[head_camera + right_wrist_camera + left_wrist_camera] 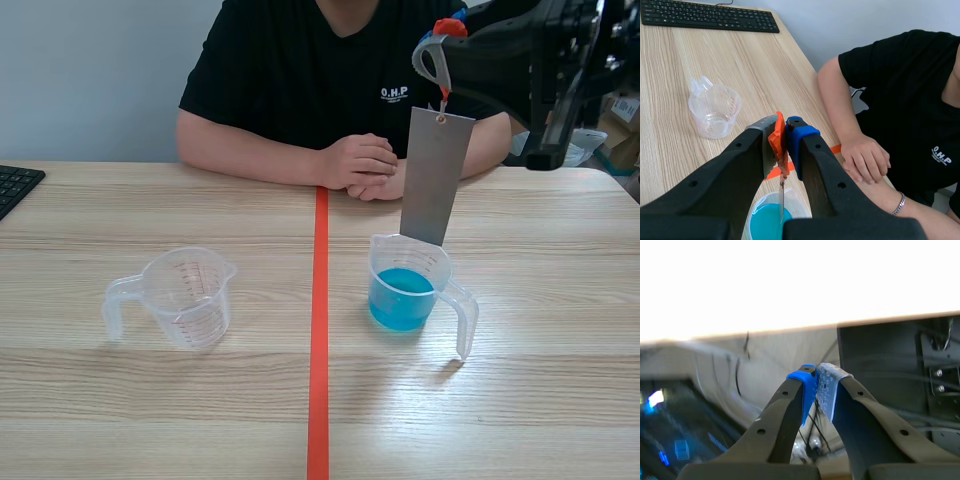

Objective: Do the redox reaction experiment.
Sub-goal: 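Move the plate over the blue solution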

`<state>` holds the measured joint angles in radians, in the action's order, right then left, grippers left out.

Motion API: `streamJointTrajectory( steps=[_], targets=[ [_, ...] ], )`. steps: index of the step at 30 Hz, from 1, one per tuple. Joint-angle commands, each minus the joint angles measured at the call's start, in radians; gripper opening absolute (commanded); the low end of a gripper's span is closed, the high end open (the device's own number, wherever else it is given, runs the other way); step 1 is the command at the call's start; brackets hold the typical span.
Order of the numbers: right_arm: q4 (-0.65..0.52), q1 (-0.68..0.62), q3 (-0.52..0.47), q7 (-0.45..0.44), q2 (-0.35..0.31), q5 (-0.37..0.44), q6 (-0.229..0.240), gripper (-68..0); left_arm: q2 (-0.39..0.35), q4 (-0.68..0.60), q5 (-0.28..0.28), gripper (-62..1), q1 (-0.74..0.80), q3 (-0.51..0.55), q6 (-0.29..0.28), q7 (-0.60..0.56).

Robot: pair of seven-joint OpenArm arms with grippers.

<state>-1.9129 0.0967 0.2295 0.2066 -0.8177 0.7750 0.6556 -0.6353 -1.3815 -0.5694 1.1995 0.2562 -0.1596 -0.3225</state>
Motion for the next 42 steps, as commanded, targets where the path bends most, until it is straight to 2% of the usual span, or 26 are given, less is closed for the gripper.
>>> streamJointTrajectory(
  steps=[1, 5, 9, 11, 14, 17, 19, 23, 27, 31, 36, 40, 42],
  targets=[
    [-0.003, 0.021, -0.005, -0.02, -0.007, 0.011, -0.002, -66.0, -0.044, -0.023, 0.0, -56.2, 0.0, 0.01, -0.014, -0.042],
    [-0.003, 0.021, -0.005, -0.02, -0.007, 0.011, -0.002, -66.0, -0.172, -0.043, 0.001, -56.2, -0.02, 0.013, -0.063, -0.124],
    [-0.003, 0.021, -0.005, -0.023, -0.007, 0.011, -0.002, -66.0, -0.274, -0.043, 0.0, -56.2, -0.111, 0.014, -0.125, -0.161],
    [-0.003, 0.02, -0.005, -0.023, -0.007, 0.011, -0.002, -66.0, -0.319, -0.043, -0.001, -56.2, -0.16, 0.014, -0.13, -0.164],
    [-0.003, 0.02, -0.005, -0.023, -0.007, 0.011, -0.003, -66.0, -0.386, -0.043, -0.046, -56.2, -0.221, 0.013, -0.168, -0.2],
    [-0.003, 0.02, -0.005, -0.023, -0.007, 0.011, -0.003, -66.0, -0.444, -0.043, -0.072, -56.2, -0.277, 0.013, -0.248, -0.239],
    [-0.003, 0.02, -0.005, -0.023, -0.007, 0.011, -0.003, -66.0, -0.472, -0.052, -0.071, -56.2, -0.326, 0.008, -0.282, -0.246],
    [-0.003, 0.02, -0.005, -0.023, -0.007, 0.011, -0.003, -66.0, -0.514, -0.097, -0.048, -56.2, -0.446, -0.058, -0.286, -0.221],
    [-0.003, 0.02, -0.005, -0.023, -0.007, 0.011, -0.003, -66.0, -0.515, -0.129, 0.003, -56.2, -0.627, -0.196, -0.285, -0.201],
    [-0.003, 0.02, -0.005, -0.023, -0.007, 0.011, -0.003, -66.0, -0.477, -0.131, 0.046, -56.2, -0.823, -0.365, -0.272, -0.171],
    [-0.003, 0.02, -0.005, -0.023, -0.007, 0.011, -0.003, -66.0, -0.374, -0.129, 0.184, -56.2, -1.062, -0.588, -0.218, -0.121],
    [-0.003, 0.02, -0.005, -0.023, -0.007, 0.011, -0.003, -66.0, -0.273, -0.111, 0.291, -56.2, -1.189, -0.709, -0.193, -0.114],
    [-0.003, 0.02, -0.005, -0.023, -0.007, 0.011, -0.003, -66.0, -0.217, -0.096, 0.328, -56.2, -1.239, -0.748, -0.19, -0.075]
  ],
)
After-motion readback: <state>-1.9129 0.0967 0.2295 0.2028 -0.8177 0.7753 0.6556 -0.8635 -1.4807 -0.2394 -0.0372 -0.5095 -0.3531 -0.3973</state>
